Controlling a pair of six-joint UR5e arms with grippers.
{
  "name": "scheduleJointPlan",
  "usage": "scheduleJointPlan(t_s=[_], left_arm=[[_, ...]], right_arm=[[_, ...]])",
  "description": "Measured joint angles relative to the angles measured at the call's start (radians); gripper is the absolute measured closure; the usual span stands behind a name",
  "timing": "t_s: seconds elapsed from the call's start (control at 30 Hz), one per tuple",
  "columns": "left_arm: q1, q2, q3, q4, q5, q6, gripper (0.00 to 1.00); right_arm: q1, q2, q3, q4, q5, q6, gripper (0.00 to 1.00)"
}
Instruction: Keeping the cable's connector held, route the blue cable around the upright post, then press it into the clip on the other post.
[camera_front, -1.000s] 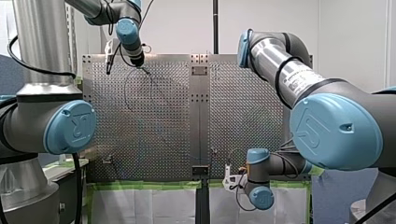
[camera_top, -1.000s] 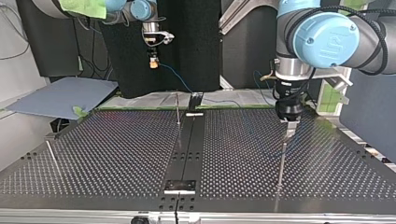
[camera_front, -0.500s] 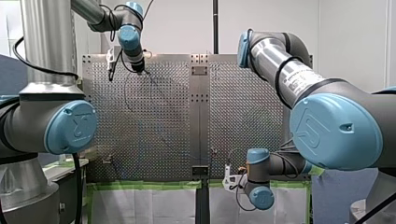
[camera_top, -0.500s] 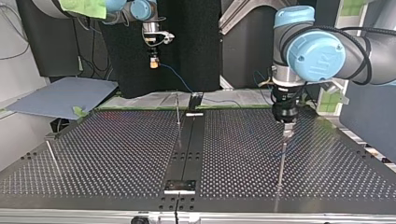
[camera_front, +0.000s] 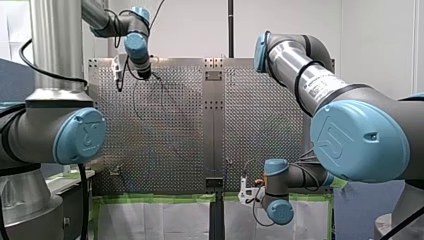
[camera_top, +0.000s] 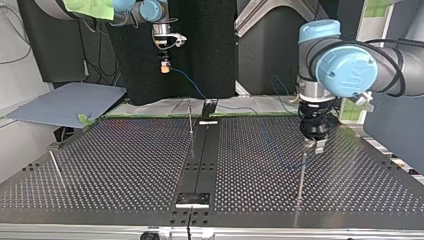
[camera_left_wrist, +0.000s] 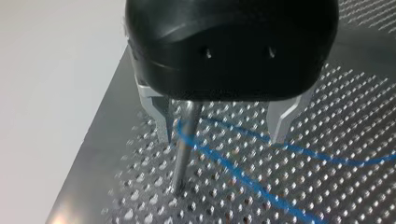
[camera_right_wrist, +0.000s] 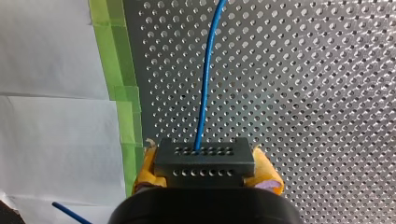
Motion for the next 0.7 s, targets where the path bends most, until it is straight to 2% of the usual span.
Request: scheduleJointPlan(t_s=[0.13, 0.53, 0.7], left_arm=[[0.039, -0.020, 0.000, 0.016, 0.027, -0.003, 0.02], [0.154, -0.048, 0.000, 0.099, 0.059, -0.024, 0.02], [0.178, -0.050, 0.000, 0.126, 0.099, -0.044, 0.02]], right_arm=[[0.000, 0.000, 0.000, 0.002, 0.000, -0.002, 1.00], [0.000, 0.000, 0.000, 0.005, 0.000, -0.007, 1.00], [0.000, 0.000, 0.000, 0.005, 0.000, -0.009, 1.00]])
